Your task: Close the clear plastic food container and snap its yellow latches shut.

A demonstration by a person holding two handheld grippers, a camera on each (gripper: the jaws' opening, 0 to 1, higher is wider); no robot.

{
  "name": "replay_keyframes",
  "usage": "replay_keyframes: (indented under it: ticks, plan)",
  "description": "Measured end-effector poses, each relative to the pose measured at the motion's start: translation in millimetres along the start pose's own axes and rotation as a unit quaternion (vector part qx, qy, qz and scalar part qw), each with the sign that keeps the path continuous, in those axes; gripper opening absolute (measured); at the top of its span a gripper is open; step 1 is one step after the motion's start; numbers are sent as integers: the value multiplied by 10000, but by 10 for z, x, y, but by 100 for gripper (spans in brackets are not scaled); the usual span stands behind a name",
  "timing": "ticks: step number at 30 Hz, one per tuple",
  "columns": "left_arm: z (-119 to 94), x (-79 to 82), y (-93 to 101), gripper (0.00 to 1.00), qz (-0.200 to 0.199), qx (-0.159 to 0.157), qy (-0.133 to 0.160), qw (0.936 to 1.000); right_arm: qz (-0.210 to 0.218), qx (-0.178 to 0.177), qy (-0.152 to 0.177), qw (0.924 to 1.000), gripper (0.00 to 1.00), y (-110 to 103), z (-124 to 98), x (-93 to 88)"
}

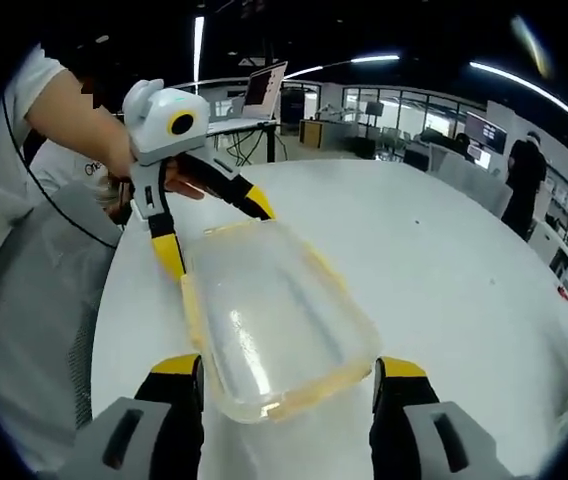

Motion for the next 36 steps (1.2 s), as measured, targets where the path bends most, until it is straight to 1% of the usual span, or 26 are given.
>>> replay_keyframes:
  ticks: [8,19,26,36]
  plan:
    - [-6,-4,8,69,-60,17,-25,10000,88,-44,-65,9999,67,-10,15,25]
    - [-69,-73,-20,69,-63,9,-62,10000,74,-45,-107,9999,67,-67,61,99]
    - [-156,-178,-84,69,-73,22,-106,9999,82,-65,-101,9999,67,-139,130,197]
    - [-302,-346,-223,68,-73,33,-142,9999,132,-115,-129,9998,65,-250,276,416]
Point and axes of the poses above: the point that each gripper's makers call its tool centre point, and the gripper's own axes: z roughly forward along the fingers, y roughly to its right, x roughly out of its top, the point moved 6 cm from there along -z, roughly backward along the fingers, and after that the axes turned 14 degrees about -y, right-handed, at the moved point
